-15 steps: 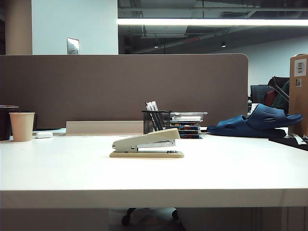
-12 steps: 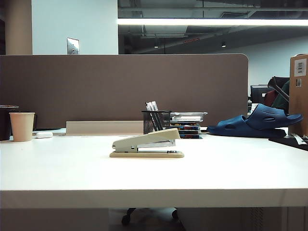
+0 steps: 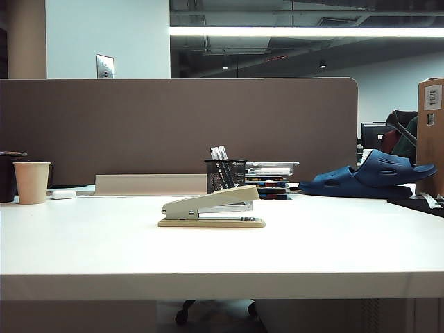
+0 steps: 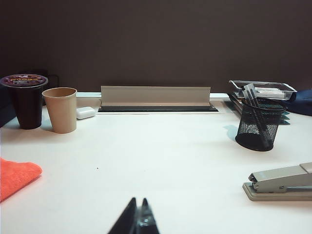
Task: Press the stapler down.
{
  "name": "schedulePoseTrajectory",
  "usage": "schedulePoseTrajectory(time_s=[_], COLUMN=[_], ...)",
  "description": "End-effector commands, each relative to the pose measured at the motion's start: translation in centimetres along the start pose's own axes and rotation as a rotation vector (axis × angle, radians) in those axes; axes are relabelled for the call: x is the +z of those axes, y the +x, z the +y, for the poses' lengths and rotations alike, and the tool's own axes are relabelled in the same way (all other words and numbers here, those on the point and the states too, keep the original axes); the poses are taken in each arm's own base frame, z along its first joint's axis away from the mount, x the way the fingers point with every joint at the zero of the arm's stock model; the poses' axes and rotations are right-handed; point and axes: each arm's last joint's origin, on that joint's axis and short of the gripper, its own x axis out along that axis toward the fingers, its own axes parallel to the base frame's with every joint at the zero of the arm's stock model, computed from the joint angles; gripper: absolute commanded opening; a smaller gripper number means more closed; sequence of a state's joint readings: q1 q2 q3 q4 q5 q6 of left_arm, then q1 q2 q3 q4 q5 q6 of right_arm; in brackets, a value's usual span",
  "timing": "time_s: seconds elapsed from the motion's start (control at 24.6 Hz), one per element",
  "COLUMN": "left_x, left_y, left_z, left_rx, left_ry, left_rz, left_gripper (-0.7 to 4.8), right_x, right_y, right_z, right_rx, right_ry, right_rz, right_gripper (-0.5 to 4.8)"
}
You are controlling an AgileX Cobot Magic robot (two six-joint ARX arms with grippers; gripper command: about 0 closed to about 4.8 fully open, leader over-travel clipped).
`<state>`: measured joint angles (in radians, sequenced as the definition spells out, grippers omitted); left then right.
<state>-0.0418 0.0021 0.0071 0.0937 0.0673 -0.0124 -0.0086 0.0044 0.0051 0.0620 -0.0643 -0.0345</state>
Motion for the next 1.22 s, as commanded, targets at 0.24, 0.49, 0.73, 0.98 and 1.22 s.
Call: schedulePoseTrajectory(time_s=[0.24, 0.49, 0.73, 0.98, 1.22], left_x=[0.2, 0.2, 0.0, -0.5, -1.0], left_y=[0.0, 0.0, -0.2, -0.3, -0.3], left_z=[0.0, -0.4, -0.9, -1.2, -1.2], left_rx=[-0.011, -0.141, -0.325, -0.418, -0.432], left_ry=[0.005, 0.006, 0.004, -0.012, -0.029], left_rz=[-0.014, -0.013, 0.004, 0.061, 0.115], left_gripper=[-0.06, -0.06, -0.06, -0.06, -0.06], right_x=[0.1, 0.3, 1.1, 3.1, 6.5], right_y=[0.0, 0.0, -0.2, -0.8, -1.8], right_z=[0.0, 0.0, 0.0, 0.0, 0.1], right_rx=[0.002, 0.006, 0.009, 0.01, 0.079], right_ry=[0.007, 0.01, 0.01, 0.012, 0.018], right_rz=[-0.026, -0.031, -0.034, -0.005, 0.019], right_gripper=[-0.09, -0.09, -0.09, -0.09, -0.09])
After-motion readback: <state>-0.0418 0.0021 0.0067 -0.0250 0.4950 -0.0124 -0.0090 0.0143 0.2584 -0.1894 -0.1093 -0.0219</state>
